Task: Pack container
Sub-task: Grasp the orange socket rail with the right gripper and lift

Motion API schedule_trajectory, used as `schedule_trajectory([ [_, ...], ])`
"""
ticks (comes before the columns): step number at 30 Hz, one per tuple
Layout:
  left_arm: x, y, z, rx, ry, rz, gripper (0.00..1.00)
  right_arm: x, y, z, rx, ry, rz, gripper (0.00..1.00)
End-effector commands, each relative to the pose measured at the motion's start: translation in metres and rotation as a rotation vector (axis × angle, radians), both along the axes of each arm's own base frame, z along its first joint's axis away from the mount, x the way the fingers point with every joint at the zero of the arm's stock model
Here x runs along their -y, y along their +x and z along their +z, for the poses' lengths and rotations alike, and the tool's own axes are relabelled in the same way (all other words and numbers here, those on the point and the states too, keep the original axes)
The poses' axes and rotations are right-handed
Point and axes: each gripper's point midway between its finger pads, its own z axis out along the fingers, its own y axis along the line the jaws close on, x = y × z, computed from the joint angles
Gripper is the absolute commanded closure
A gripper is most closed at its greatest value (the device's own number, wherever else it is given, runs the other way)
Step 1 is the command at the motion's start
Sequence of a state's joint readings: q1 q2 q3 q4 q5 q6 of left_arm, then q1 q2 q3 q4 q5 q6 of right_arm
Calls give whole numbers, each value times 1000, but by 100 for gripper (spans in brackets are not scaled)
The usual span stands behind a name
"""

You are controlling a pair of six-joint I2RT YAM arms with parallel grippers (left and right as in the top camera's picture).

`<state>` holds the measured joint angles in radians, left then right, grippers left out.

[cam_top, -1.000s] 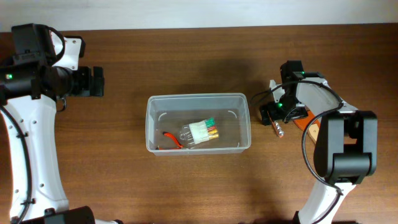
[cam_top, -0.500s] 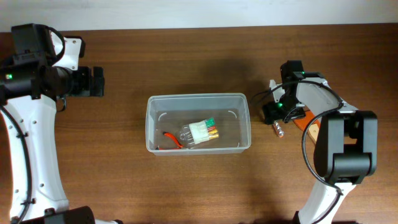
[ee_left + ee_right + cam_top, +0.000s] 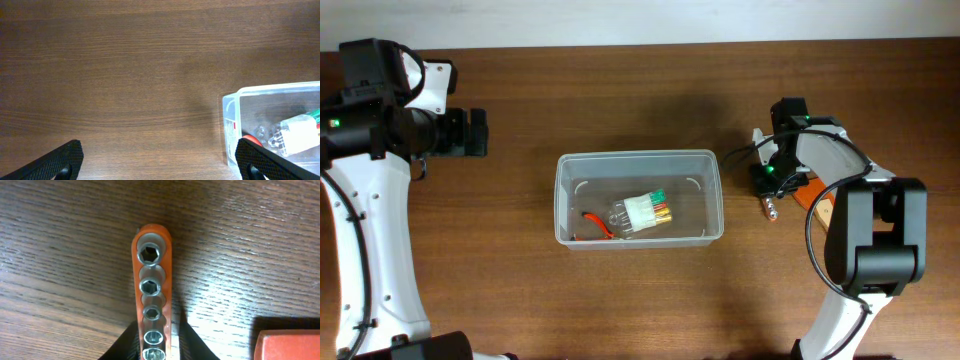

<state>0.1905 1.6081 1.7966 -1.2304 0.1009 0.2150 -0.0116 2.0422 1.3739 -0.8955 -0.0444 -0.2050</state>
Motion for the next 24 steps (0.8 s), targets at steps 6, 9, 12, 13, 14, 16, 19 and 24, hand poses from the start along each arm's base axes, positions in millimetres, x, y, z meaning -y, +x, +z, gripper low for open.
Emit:
schedule_trajectory([
  [6, 1, 0, 1, 4, -22, 14, 1, -2, -7, -8, -30, 16, -5, 85],
  [9, 1, 0, 1, 3, -22, 14, 1, -2, -7, -8, -30, 16, -5, 96],
  [12, 1, 0, 1, 4, -23, 13, 1, -2, -6, -8, -26, 16, -6, 96],
  [13, 1, 0, 1, 4, -22, 14, 1, -2, -5, -8, -23, 16, -6, 96],
  [14, 1, 0, 1, 4, -22, 14, 1, -2, -4, -6, -18, 16, -6, 96],
  [16, 1, 0, 1, 4, -22, 14, 1, -2, 5, 0, 6, 15, -5, 96],
  [19, 1, 1, 2, 9, -21, 14, 1, -1, 27, 22, 74, 13, -4, 96],
  [24, -1, 1, 2, 8, -13, 18, 1, -6, 70, 94, 226, 12, 30, 96],
])
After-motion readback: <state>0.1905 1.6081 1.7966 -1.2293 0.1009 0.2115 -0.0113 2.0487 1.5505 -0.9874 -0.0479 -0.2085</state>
